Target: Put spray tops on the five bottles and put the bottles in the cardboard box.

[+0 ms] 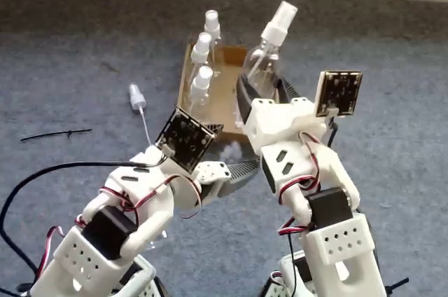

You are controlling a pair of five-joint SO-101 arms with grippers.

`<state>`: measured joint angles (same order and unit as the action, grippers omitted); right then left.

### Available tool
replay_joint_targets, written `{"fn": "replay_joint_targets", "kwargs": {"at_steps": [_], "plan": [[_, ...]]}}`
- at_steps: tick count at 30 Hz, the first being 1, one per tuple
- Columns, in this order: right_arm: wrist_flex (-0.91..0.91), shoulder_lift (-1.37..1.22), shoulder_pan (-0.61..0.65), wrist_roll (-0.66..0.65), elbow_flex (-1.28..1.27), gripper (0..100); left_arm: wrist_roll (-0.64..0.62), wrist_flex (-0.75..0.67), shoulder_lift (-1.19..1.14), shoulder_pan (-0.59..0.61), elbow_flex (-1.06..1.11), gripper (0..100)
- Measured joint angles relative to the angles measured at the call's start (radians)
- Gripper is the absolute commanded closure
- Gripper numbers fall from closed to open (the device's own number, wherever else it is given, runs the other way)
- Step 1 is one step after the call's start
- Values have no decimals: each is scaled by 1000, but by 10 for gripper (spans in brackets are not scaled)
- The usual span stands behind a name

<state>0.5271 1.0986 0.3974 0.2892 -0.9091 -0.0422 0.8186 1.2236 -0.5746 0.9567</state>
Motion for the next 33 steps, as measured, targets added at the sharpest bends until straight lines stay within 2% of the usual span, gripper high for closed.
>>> {"fn": "replay_joint_targets", "kwargs": {"at_steps": [5, 8, 11, 20, 23, 27, 33], "plan": [[55, 189, 94, 0, -86, 995, 0, -74, 8, 12, 38, 693], [68, 278, 109, 0, -124, 995, -5, -78, 17, 14, 38, 751], [72, 305, 120, 0, -130, 995, -6, -83, 14, 14, 41, 809], [72, 315, 123, 0, -130, 993, -12, -84, 21, 14, 46, 831], [72, 315, 123, 0, -130, 946, -12, -84, 20, 14, 46, 870], [72, 315, 123, 0, -130, 866, -12, -84, 25, 8, 46, 875], [72, 315, 123, -2, -130, 846, -8, -84, 17, 5, 46, 877]]}}
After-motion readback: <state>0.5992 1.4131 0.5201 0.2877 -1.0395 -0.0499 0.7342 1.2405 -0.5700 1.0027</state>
